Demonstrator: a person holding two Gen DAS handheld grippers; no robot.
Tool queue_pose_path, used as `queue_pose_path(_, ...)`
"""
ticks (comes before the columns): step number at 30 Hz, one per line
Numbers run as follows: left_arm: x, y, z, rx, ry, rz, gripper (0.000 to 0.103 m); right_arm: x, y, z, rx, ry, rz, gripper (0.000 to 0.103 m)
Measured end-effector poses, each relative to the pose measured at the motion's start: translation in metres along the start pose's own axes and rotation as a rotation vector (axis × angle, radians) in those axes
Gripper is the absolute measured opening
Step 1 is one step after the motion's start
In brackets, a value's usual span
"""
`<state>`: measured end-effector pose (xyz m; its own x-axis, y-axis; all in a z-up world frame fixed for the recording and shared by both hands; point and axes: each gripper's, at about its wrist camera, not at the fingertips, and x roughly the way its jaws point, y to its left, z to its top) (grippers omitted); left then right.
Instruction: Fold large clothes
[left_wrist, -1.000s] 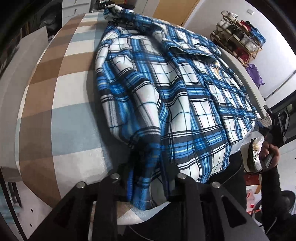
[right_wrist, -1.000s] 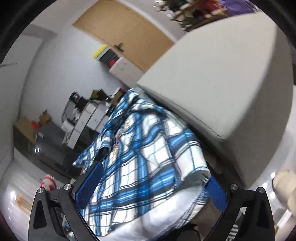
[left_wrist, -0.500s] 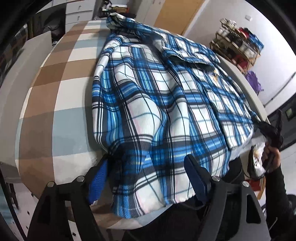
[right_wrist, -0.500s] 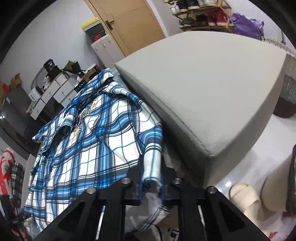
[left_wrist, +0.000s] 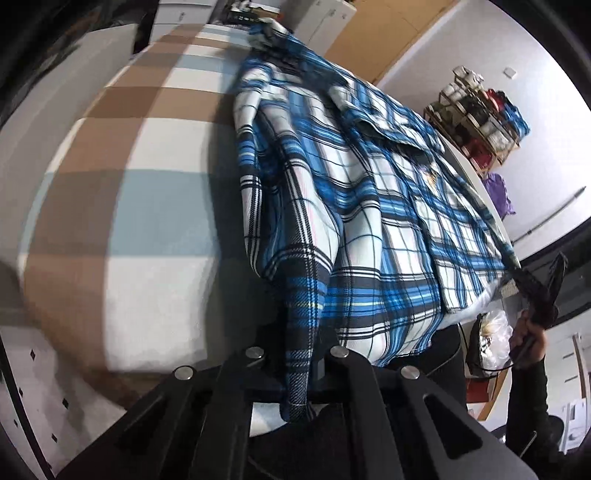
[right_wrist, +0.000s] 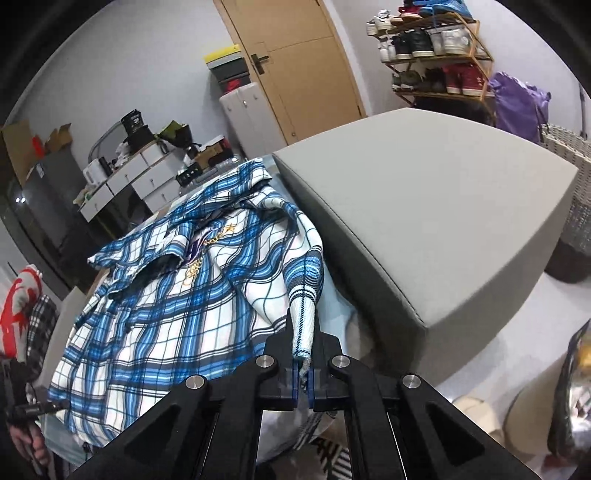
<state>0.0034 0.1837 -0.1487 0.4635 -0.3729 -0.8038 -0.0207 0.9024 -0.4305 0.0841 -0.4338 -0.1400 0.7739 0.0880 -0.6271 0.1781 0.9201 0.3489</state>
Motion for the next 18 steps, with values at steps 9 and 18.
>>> queue_pose_path(9, -0.025, 0.011, 0.018, -0.036, -0.031, -0.236, 0.001, -0.011, -0.011, 0.002, 0.016, 0.008, 0.035, 0.003)
queue_pose_path(18, -0.018, -0.004, 0.060, -0.081, -0.059, -0.357, 0.042, -0.019, 0.029, 0.032, -0.021, -0.044, 0.191, 0.003)
